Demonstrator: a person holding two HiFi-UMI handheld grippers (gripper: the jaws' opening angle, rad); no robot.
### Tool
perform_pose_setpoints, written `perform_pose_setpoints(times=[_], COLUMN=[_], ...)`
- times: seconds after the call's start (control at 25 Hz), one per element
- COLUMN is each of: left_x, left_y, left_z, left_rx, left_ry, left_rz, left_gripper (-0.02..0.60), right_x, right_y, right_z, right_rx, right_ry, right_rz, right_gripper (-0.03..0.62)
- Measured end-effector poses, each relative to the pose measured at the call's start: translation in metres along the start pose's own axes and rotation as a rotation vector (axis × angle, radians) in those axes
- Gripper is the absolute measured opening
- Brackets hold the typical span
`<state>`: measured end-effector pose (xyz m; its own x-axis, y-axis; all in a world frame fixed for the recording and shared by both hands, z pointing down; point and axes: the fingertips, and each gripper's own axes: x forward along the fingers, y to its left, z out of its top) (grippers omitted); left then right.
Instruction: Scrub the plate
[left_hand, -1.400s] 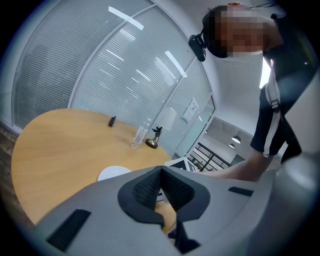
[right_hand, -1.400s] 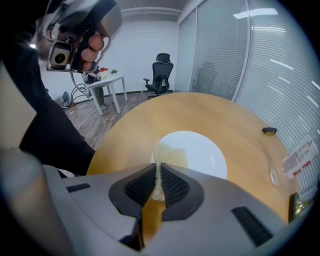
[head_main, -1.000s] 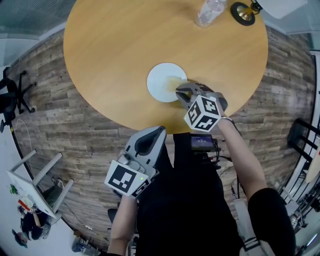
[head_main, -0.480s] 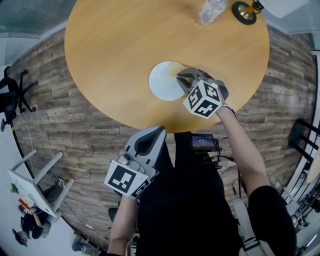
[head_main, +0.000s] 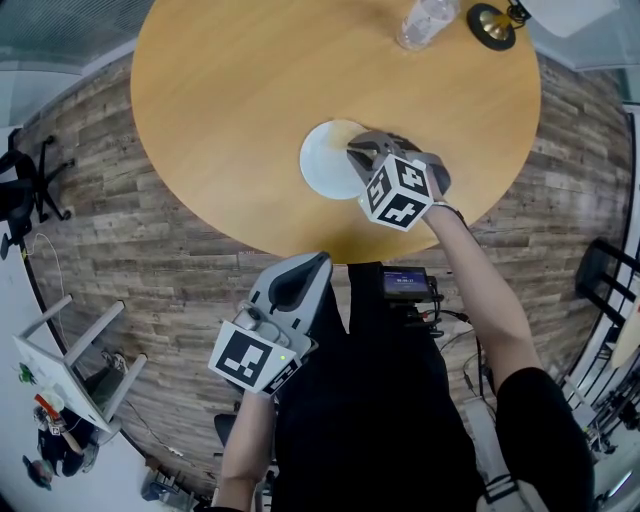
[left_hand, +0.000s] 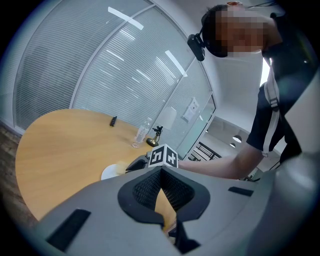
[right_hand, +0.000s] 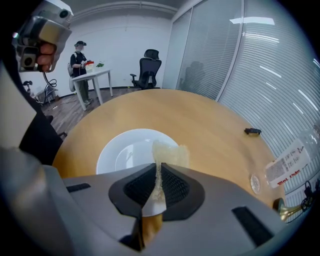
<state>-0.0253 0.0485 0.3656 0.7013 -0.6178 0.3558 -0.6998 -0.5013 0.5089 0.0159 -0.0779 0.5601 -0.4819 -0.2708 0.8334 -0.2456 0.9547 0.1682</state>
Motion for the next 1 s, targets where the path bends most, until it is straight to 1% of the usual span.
perform_pose_setpoints(times=[0.16, 0.32, 0.48, 0.56, 0.72, 0.8, 0.88, 1.0], left_x=[-0.003, -0.005, -0.004, -0.003, -0.004, -0.004, -0.005, -0.005], left_y=[0.002, 0.005, 0.005, 0.005, 0.005, 0.006, 0.006, 0.005], left_z=[0.001, 0.001, 0.001, 0.0, 0.001, 0.001, 0.001, 0.002], left_rx=[-0.001, -0.004, -0.004, -0.003, -0.005, -0.006, -0.006, -0.007], left_ry=[-0.001, -0.004, -0.006, -0.007, -0.008, -0.01, -0.012, -0.015], left_rz=[0.004, 0.01, 0.008, 0.006, 0.009, 0.01, 0.01, 0.01], left_gripper=[0.011, 0.011, 0.011, 0.011, 0.011, 0.011, 0.011, 0.011], right_x=[0.003, 0.005, 0.004, 0.003, 0.0, -0.002, -0.003, -0.006], right_y=[0.017, 0.029, 0.042, 0.049, 0.064, 0.072, 0.081, 0.092], right_z=[0.005, 0.007, 0.009, 0.009, 0.009, 0.01, 0.012, 0.016], right_rx=[-0.033, -0.077, -0.094, -0.137, -0.296, -0.347, -0.36, -0.348], right_ry=[0.002, 0.012, 0.008, 0.019, 0.055, 0.062, 0.057, 0.041], right_rz=[0.027, 0.017, 0.03, 0.028, 0.026, 0.035, 0.054, 0.086], right_gripper=[0.029, 0.029, 0.029, 0.029, 0.029, 0.029, 0.029, 0.029])
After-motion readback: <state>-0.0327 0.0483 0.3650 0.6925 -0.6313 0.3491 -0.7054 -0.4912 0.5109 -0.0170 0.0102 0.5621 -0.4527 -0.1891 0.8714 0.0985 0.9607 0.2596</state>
